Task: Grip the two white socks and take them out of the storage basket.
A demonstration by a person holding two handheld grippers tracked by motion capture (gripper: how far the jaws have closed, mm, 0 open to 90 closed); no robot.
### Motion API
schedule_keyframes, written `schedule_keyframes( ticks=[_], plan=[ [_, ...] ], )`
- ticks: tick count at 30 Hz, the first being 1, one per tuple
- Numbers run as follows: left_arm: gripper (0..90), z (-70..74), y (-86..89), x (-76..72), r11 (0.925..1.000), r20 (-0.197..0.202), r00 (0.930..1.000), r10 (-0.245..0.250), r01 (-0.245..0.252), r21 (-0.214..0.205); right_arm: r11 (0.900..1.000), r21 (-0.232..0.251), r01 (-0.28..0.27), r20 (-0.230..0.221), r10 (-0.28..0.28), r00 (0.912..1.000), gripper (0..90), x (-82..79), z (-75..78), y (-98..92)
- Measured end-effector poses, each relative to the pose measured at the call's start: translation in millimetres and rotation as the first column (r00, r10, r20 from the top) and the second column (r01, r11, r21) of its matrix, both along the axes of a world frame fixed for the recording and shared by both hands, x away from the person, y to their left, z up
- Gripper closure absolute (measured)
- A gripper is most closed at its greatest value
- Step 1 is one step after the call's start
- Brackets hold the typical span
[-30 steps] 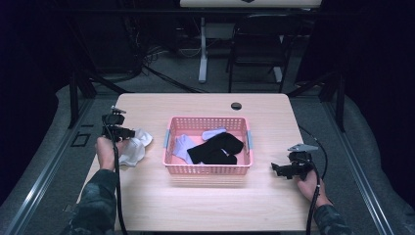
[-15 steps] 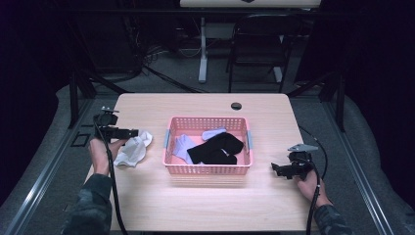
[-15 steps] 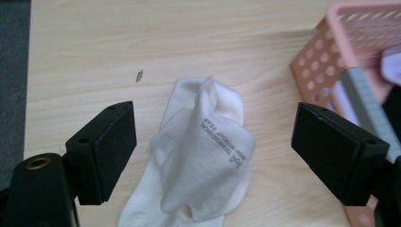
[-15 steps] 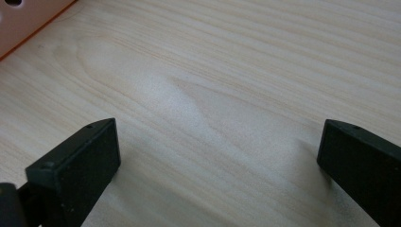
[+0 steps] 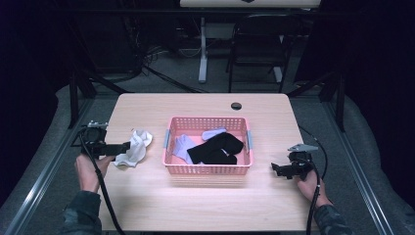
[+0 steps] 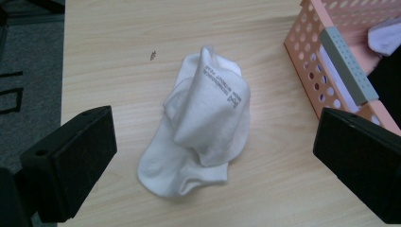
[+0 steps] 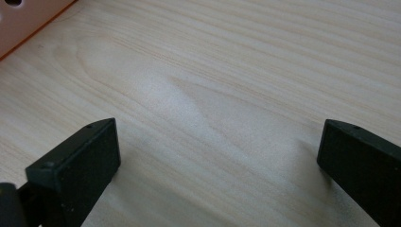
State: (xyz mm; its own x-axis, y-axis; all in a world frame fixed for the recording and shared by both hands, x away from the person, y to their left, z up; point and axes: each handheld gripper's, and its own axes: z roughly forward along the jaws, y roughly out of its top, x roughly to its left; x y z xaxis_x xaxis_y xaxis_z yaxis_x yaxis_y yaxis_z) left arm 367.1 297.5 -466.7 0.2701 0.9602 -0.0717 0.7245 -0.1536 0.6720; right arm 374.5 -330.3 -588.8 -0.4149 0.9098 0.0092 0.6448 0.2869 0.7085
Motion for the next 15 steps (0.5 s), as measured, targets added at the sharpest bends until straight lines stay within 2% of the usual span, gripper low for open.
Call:
schedule_keyframes(
  ticks=[3,6,8,11,12,14,15],
  plan=[
    [0.3,-5.2,-1.4,-10.9,0.9999,-0.004,1.0,-0.008,0.008,0.011,1.0,0.0,0.0,0.0,0.0,1.0,0.0,0.0,0.0,0.0],
    [0.2,-14.3,-3.0,-23.5,0.9999,-0.002,0.9999,-0.01,0.01,0.002,1.0,0.0,0.001,0.0,-0.001,1.0,0.0,-0.1,0.0,0.1],
    [0.2,-23.2,-5.3,-30.9,0.9997,-0.013,0.9998,-0.012,0.012,0.019,1.0,0.0,0.001,0.001,-0.001,1.0,0.0,-0.1,0.0,0.1],
    [0.2,-35.2,-4.3,-39.2,1.0,-0.017,0.9999,0.003,-0.003,0.0,1.0,0.001,-0.001,0.0,0.001,1.0,0.0,0.0,0.0,0.0],
    [0.2,-38.9,-4.3,-40.1,1.0,-0.026,0.9996,0.002,-0.002,-0.004,1.0,0.0,-0.001,-0.001,0.001,1.0,0.0,-0.1,0.0,0.0],
    [0.2,-41.3,-3.2,-38.5,0.9997,-0.044,0.999,-0.01,0.011,0.021,1.0,0.0,-0.002,-0.001,0.002,1.0,0.0,-0.1,0.0,-0.1],
    [0.2,-41.4,-1.6,-38.5,1.0,-0.038,0.9993,-0.005,0.005,0.003,1.0,0.001,-0.001,-0.001,0.001,1.0,0.0,-0.1,0.0,-0.1]
  ],
)
